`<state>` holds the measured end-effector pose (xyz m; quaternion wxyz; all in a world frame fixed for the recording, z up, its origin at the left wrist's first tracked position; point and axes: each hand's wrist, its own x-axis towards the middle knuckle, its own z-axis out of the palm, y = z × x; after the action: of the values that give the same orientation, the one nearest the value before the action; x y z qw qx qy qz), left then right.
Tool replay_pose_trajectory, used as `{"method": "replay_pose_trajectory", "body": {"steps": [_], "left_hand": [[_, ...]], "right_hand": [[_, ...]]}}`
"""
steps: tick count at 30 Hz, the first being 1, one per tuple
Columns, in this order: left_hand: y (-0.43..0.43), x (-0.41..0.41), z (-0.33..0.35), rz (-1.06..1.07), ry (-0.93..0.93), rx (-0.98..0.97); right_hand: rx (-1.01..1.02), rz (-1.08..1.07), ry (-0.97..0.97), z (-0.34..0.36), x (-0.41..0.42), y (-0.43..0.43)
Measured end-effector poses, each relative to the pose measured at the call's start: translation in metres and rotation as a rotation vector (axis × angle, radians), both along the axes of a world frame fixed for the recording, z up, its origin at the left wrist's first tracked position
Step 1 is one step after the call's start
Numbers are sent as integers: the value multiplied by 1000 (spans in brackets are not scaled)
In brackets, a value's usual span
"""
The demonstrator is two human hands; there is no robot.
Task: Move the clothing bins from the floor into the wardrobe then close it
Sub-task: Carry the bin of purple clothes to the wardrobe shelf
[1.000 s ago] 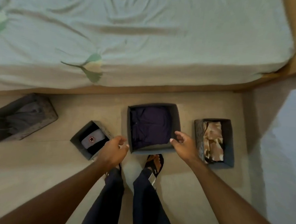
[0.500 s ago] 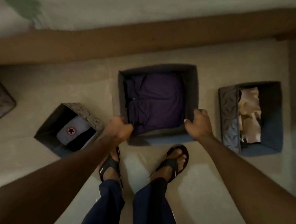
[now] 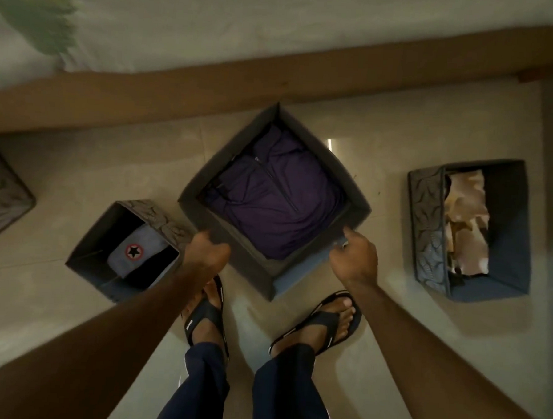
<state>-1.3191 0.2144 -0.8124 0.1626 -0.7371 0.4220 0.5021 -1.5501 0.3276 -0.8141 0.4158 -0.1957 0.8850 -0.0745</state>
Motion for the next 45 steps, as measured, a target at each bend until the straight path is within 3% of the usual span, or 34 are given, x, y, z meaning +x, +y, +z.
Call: {"method": "replay_pose_trajectory", "body": {"steps": [4,6,10,12,16,19,25,30,38,45], "left_hand": [[0,-18,4,161,71,-133],[-8,-23,4,201,124,-198],[-20,-26,-5,68,211,-187],[-25,-25,-15,-10,177,-154],[-22,-25,-31,-128,50,27],[-14,-28,-27,-265,27,-15],[-11,-31,21,-389,67,-122],[-11,-47,112,-519,125,-137],[16,-75,327,-671,113,-210],[28,-92,505,-858,211,-267]], "right_hand": [[180,228,-154,-1,0,27],[160,374,-149,-4,-2,33],[-61,518,338,-9,-11,21],[-117,507,442,-11,-19,6],[-52,432,268,-33,-39,-15],[-46,390,93,-43,-46,-23],[-33,359,195,-10,-50,1],[-57,350,186,70,-66,45],[-77,126,221,288,-53,115],[-183,-47,295,474,-48,170]]}}
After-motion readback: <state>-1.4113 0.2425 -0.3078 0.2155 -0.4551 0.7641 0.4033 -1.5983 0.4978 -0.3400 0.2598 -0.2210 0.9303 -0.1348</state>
